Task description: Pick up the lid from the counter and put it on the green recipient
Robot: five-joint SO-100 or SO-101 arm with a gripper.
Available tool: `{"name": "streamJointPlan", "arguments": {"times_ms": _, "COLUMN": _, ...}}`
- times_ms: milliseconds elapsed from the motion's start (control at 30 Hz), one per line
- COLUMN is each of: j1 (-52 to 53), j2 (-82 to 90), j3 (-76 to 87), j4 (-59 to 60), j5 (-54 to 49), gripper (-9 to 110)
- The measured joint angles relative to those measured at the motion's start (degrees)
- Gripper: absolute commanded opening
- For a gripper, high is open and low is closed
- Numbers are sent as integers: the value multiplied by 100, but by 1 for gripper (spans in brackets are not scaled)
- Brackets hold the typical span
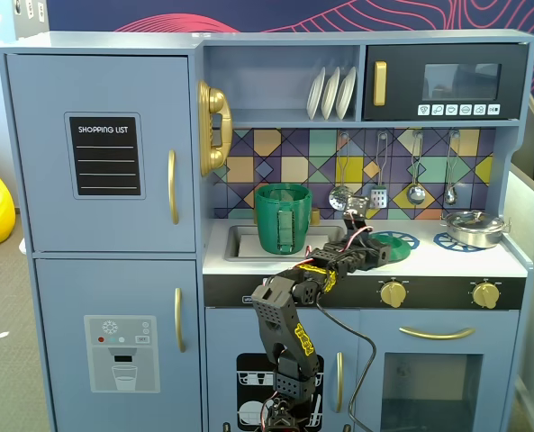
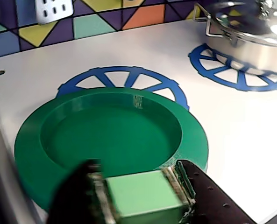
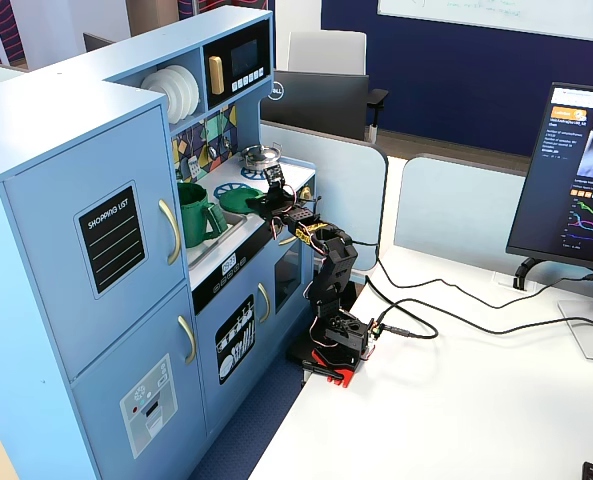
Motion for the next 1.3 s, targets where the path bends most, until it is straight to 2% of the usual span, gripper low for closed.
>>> {"name": "streamJointPlan", "arguments": {"times_ms": 300, "j1": -158, "j2": -9, "j3": -501, "j4": 132, "j5": 229, "gripper": 0}}
{"name": "streamJointPlan", "arguments": {"times_ms": 567, "j1": -624, "j2": -9, "j3": -2487, "j4": 1310, "j5": 606, "gripper": 0}}
{"name": "streamJointPlan", "arguments": {"times_ms": 767, "j1": -1283, "j2": 79, "j3": -3349, "j4": 2241, "j5": 738, "gripper": 0}}
{"name": "streamJointPlan", "arguments": {"times_ms": 1033, "j1": -2197, "j2": 325, "j3": -3735, "j4": 2804, "j5": 562, "gripper": 0}}
{"name": "streamJointPlan", "arguments": {"times_ms": 1300, "j1": -2663, "j2": 334, "j3": -3788, "j4": 3076, "j5": 246, "gripper": 0}}
